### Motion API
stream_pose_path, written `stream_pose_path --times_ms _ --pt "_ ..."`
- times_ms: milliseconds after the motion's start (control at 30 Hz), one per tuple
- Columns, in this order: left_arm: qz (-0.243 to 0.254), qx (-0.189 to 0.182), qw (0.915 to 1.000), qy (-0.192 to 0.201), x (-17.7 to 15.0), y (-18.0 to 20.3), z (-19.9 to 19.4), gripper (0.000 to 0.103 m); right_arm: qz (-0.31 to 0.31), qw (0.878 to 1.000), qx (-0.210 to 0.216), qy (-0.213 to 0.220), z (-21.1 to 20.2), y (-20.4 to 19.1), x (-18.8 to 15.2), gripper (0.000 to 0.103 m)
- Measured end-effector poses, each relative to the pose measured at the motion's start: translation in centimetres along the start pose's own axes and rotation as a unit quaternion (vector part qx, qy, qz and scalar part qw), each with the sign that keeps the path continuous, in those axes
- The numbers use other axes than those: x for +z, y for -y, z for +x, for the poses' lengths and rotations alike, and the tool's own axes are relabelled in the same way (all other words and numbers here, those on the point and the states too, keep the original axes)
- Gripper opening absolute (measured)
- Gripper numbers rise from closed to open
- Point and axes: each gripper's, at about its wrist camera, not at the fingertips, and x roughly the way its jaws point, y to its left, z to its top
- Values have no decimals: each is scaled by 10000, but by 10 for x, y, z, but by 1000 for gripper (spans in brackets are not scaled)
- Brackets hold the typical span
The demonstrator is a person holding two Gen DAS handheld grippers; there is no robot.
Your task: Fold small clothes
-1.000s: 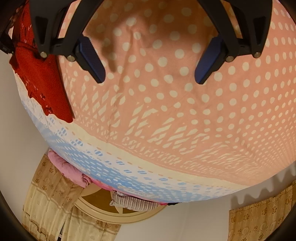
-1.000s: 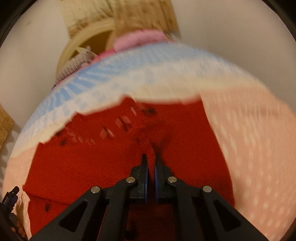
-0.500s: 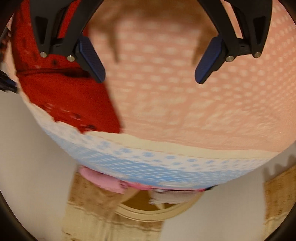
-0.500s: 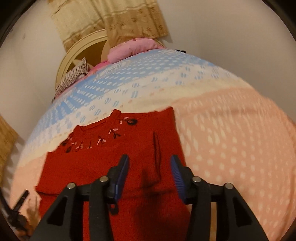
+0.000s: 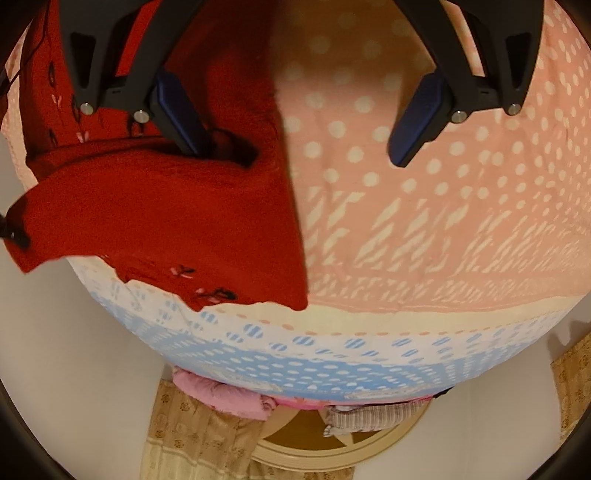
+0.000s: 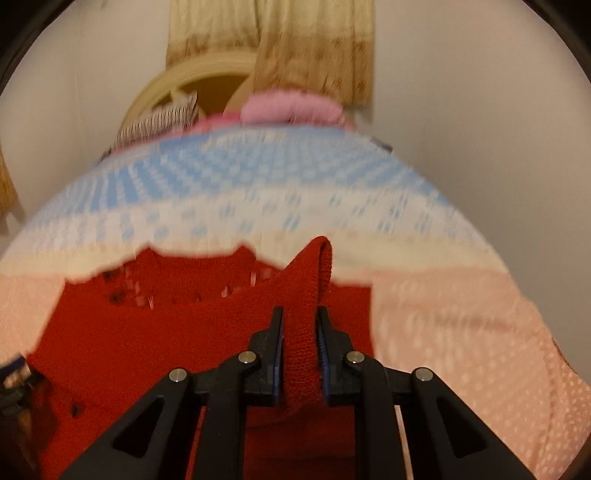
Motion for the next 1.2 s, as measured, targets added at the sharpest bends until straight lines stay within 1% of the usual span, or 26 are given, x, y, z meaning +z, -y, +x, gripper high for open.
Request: stream_pose_path --times_ms 67,133,200,233,267,300,400,467,600,633,667,700,767,833,867,900,967,1000,1033,1067,1100,1133,1200 --pt "113 -13 9999 61 0 6 -1 100 34 9996 -133 229 -9 3 4 15" --pt "220 24 9997 62 1 11 1 100 61 9992 -178 351 -12 6 4 15" --pt "271 257 9993 -55 4 15 9 100 187 9993 -119 297 -7 11 0 15" --pt "217 436 9987 -147 5 13 14 100 235 9994 -95 237 -2 12 -2 16" --pt "97 508 9984 -226 6 9 18 101 280 9994 -102 173 2 13 -5 16" --pt "-81 477 9985 -254 6 3 19 101 325 9993 -153 105 6 15 -8 16" --pt "-317 745 9966 -160 4 -7 14 100 461 9988 -178 -8 14 22 -14 16" --pt "-407 708 9965 -150 1 -11 12 100 461 9984 -284 -132 19 27 -18 16" --pt "-509 624 9967 -71 -6 -14 7 100 481 9956 -409 -696 48 44 -41 16" --pt "-515 618 9967 -76 -7 -15 8 100 564 9937 -343 -908 59 50 -49 16" --pt "-520 615 9967 -83 -8 -15 8 101 784 9925 -164 -918 63 58 -51 17" --pt "-532 601 9967 -83 -6 -15 8 101 902 9917 -95 -913 63 62 -50 18" --pt "-570 563 9968 -59 -6 -16 8 101 1078 9893 16 -983 65 68 -50 27" --pt "-618 498 9968 -32 -4 -18 8 101 1159 9886 9 -959 66 70 -50 33" --pt "-689 409 9968 10 -3 -20 4 101 1199 9882 18 -955 65 71 -51 36" --pt "-802 254 9964 90 -5 -24 -3 101 1250 9874 67 -971 63 72 -50 37" --pt "-873 89 9960 178 -9 -30 -14 101 1360 9853 166 -1019 52 75 -50 39" --pt "-815 113 9963 236 -12 -30 -19 101 1472 9843 253 -937 40 78 -50 39" --pt "-731 187 9968 278 -14 -29 -22 101 1579 9842 334 -731 23 80 -52 39" --pt "-671 287 9969 304 -16 -27 -27 101 1620 9847 352 -532 8 83 -54 42" --pt "-627 464 9959 452 -18 -26 -34 101 1612 9858 281 -367 -9 85 -57 43" --pt "-599 554 9949 595 -18 -25 -40 101 1577 9872 96 -224 -25 87 -60 45" --pt "-491 609 9943 719 -14 -24 -46 101 1527 9882 -156 -24 -47 91 -67 45"
